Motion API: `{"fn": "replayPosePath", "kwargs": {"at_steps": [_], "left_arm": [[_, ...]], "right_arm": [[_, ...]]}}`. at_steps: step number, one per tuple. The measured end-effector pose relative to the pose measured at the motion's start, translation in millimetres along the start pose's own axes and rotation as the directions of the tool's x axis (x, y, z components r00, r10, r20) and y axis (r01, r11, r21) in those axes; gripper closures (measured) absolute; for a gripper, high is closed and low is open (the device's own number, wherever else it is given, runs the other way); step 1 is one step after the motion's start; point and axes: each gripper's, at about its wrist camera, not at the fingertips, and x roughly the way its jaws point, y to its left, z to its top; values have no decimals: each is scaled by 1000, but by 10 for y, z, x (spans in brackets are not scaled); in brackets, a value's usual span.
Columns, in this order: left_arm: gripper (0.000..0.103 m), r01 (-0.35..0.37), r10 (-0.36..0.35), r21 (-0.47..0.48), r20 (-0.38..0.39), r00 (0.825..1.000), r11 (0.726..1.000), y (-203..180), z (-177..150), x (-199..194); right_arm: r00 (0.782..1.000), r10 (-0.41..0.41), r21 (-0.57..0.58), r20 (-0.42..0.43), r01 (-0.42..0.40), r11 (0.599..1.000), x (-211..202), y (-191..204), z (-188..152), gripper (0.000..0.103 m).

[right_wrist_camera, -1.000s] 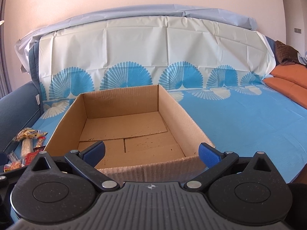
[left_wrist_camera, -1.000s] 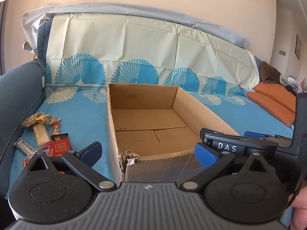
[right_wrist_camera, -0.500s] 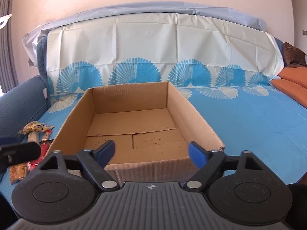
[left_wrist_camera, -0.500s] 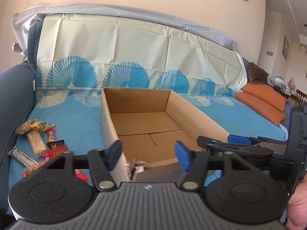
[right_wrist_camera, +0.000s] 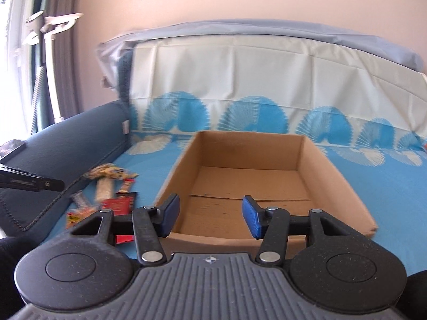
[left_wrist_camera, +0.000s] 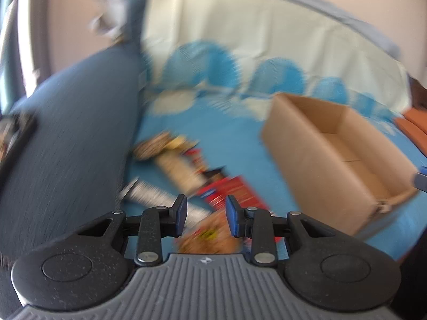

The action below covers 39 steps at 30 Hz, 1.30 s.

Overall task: Organize snacks
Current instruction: 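Move both tools from the box toward the snack pile, then grasp the cookie bag with the left tool while the right tool grasps the purple bar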

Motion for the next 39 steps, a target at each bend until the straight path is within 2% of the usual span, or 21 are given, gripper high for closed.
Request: {"fn": "replayPosePath", "kwargs": {"at_steps": [1, 2, 4, 8, 11, 14, 16, 18, 20, 21, 22, 25, 26, 28, 33, 36, 38, 39], "left_arm": [[68, -10, 7, -68, -48, 999, 998, 114, -45, 58], [68, -7, -1, -126, -63, 998, 992, 207, -49, 68], [68, -10, -2, -178, -62, 998, 984, 304, -51, 51], [68, 18, -36, -162, -110, 993, 987, 289, -41, 117], [66, 41, -60, -143, -132, 989, 989, 281, -65, 150], [66, 34, -60, -159, -165, 984, 987, 244, -64, 251], [64, 32, -65, -170, -191, 979, 985, 241, -56, 314], [62, 33, -71, -174, -216, 974, 984, 241, -58, 345], [55, 56, -100, -184, -239, 966, 981, 244, -52, 399], [46, 60, -107, -186, -253, 962, 981, 243, -51, 419], [39, 60, -111, -189, -273, 955, 980, 230, -33, 478], [31, 76, -134, -187, -320, 938, 979, 169, 20, 665], [30, 86, -145, -188, -326, 934, 978, 153, 32, 710], [30, 88, -152, -199, -332, 931, 976, 133, 37, 768], [30, 96, -151, -180, -322, 935, 979, 10, 43, 854], [31, 91, -129, -129, -320, 939, 987, -88, 55, 864], [40, 99, -131, -114, -315, 940, 989, -104, 54, 847], [48, 107, -139, -116, -310, 941, 987, -94, 52, 830]], "right_arm": [[1000, 22, -8, -4, -22, 1000, 12, 56, 14, 49], [998, 57, -15, -2, -57, 998, 22, 154, 28, 49], [991, 130, -21, -25, -130, 991, 86, 309, 68, 48], [944, 316, -37, -98, -321, 946, 286, 709, 180, 45], [908, 373, -45, -188, -388, 921, 535, 1043, 203, 43], [891, 360, -46, -278, -387, 921, 859, 1293, 62, 43], [882, 332, -36, -334, -364, 931, 1055, 1380, -69, 43], [863, 301, 17, -405, -322, 947, 1268, 1384, -214, 43], [833, 304, 110, -462, -287, 952, 1448, 1299, -295, 43], [824, 307, 135, -476, -277, 951, 1509, 1278, -320, 43], [822, 301, 141, -484, -266, 954, 1567, 1255, -366, 43], [818, 275, 126, -505, -246, 961, 1664, 1241, -480, 43], [813, 279, 131, -511, -247, 960, 1678, 1237, -508, 42], [823, 265, 99, -503, -249, 963, 1653, 1262, -518, 42], [832, 240, 40, -501, -255, 966, 1598, 1297, -527, 45], [836, 232, 26, -498, -253, 967, 1579, 1286, -527, 64], [836, 232, 22, -497, -255, 967, 1561, 1274, -530, 77], [835, 235, 22, -498, -258, 966, 1546, 1268, -531, 80]]}}
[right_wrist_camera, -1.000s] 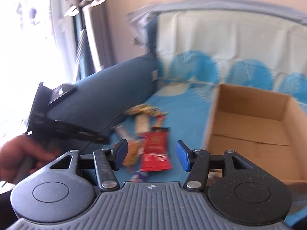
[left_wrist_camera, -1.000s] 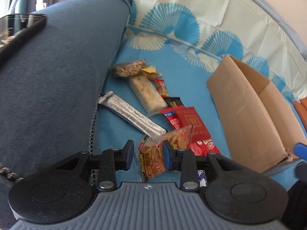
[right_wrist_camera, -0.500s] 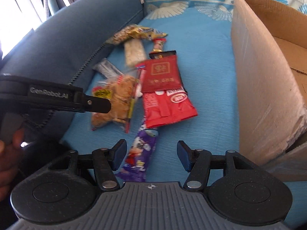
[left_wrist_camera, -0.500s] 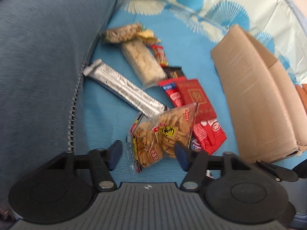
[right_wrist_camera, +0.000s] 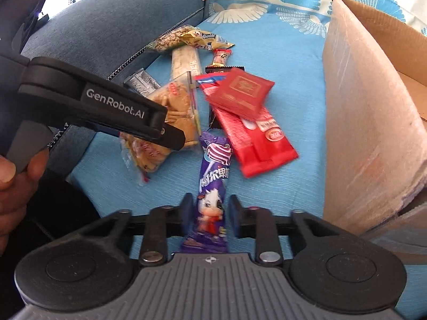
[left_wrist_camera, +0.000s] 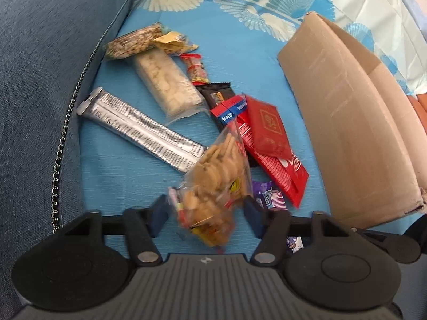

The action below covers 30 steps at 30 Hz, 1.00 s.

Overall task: Organize snacks
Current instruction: 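Grasp the cookie bag with the left tool while the right tool grasps the purple bar, then carry the cookie bag and purple bar over the cardboard box with both tools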

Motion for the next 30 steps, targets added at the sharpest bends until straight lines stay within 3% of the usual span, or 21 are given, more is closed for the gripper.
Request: {"fn": "replayPosePath", "kwargs": {"at_steps": [4, 11, 20, 30], "left_arm": [[58, 26, -25, -18, 31, 999, 999, 35, -55, -122], [58, 3, 4, -66, 106, 994, 998, 50, -124, -348], [59, 0, 13, -81, 159, 987, 997, 80, -175, -482], [60, 11, 19, -108, 272, 962, 994, 68, -225, -886]], "right_arm": [[1000, 3, -11, 3, -3, 1000, -47, 8, -29, 83], [999, 2, -30, 33, -1, 1000, -183, 30, -23, 84], [999, -46, -34, 2, 46, 998, -75, -9, -69, 85], [995, -59, -17, 82, 60, 998, -326, -15, -10, 87]]}}
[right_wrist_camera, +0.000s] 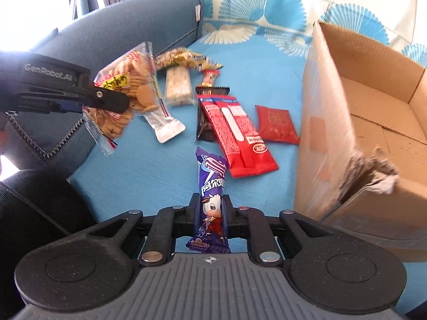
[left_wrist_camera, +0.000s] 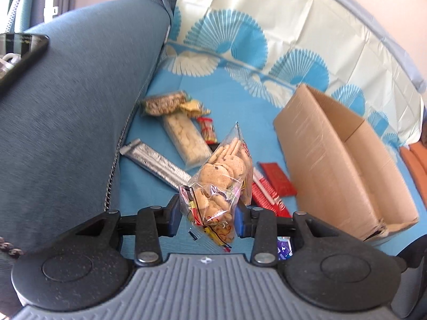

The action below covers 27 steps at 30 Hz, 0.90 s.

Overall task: Organize snacks
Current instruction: 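Carry the cookie bag and purple bar over the cardboard box with both tools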

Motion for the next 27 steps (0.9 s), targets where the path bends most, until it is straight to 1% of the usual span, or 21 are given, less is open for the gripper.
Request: {"fn": "replayPosePath", "kwargs": {"at_steps": [3, 7, 11, 14, 17, 20, 22, 25, 27], "left_arm": [[60, 22, -21, -35, 22, 1000, 999, -9, 45, -105], [60, -4, 3, 26, 61, 998, 1000, -131, 13, -224], [60, -16, 13, 32, 99, 995, 999, -129, -11, -330], [60, 1, -1, 0, 112, 994, 1000, -76, -28, -368], [60, 8, -8, 0, 124, 992, 1000, -74, -38, -386], [60, 36, -36, 3, 135, 990, 999, -89, -15, -433], [60, 52, -53, 10, 146, 988, 999, -108, 0, -478], [60, 68, -71, 19, 168, 983, 997, -158, 16, -552], [60, 70, -74, 32, 178, 981, 997, -198, 20, -583]], "right_arm": [[1000, -10, 8, 18, 10, 1000, -80, -2, 26, 87], [998, -11, 19, 64, 10, 1000, -210, -25, 47, 87], [993, -16, 47, 118, 10, 999, -391, -127, 58, 87], [984, -23, 65, 178, 12, 998, -555, -218, 69, 87], [972, -26, 93, 235, 4, 996, -726, -329, 101, 87], [954, -37, 101, 297, 7, 995, -952, -417, 159, 87], [937, -38, 106, 347, 1, 994, -1135, -504, 243, 87], [907, -44, 116, 420, -5, 993, -1428, -689, 383, 87], [883, -55, 127, 467, -5, 992, -1600, -852, 472, 87]]}}
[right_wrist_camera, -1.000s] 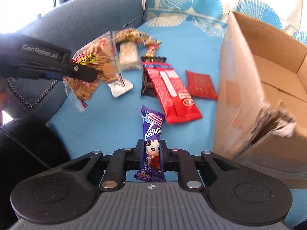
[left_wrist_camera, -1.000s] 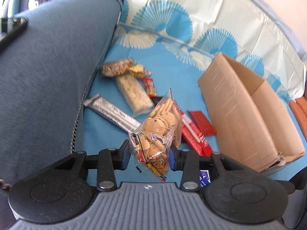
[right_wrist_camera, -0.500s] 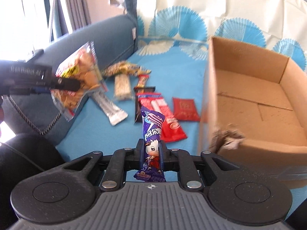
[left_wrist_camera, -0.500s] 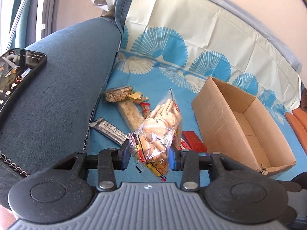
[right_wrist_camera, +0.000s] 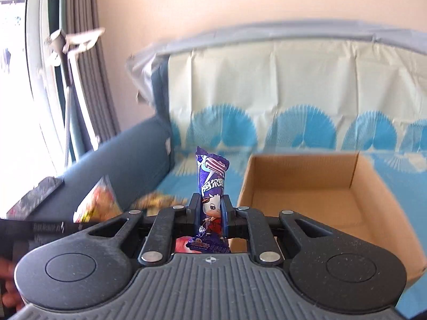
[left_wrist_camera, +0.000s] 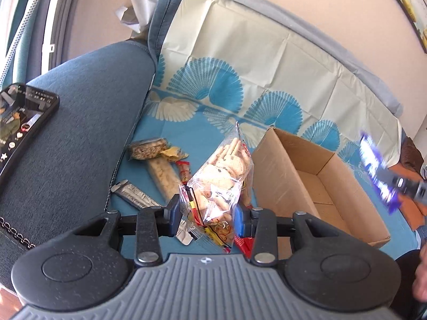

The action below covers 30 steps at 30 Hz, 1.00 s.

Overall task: Organize snacks
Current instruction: 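Carry the cookie bag and purple bar over the cardboard box with both tools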

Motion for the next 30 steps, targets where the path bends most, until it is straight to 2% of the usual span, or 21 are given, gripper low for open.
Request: {"fn": "replayPosePath", "kwargs": {"at_steps": [3, 6, 13, 15, 19, 23, 30], "left_arm": [[60, -5, 5, 26, 4, 1000, 1000, -60, 9, -1], [60, -9, 9, 26, -5, 1000, 1000, -79, 19, 34], [60, -26, 26, 2, -11, 1000, 1000, -41, 40, 79], [60, -37, 37, 23, -8, 999, 999, -78, 47, 81], [60, -72, 74, 96, -13, 997, 993, -273, 67, 130], [60, -21, 24, 94, -31, 999, 995, -570, 123, 235], [60, 112, -114, 163, 1, 993, 980, -1415, 291, 433]], "right_arm": [[998, -9, -1, 59, 9, 1000, -75, -264, 206, 87], [996, -39, -22, 85, 41, 999, -31, -536, 260, 87], [993, -97, 89, 72, 90, 992, 254, -1014, -86, 87], [992, -122, 111, 18, 119, 987, 332, -1076, -189, 87], [990, -139, 154, 31, 132, 979, 323, -1219, -163, 87], [987, -160, 202, 9, 154, 967, 354, -1363, -169, 87], [979, -201, 238, 27, 189, 953, 264, -1511, -144, 87]]}}
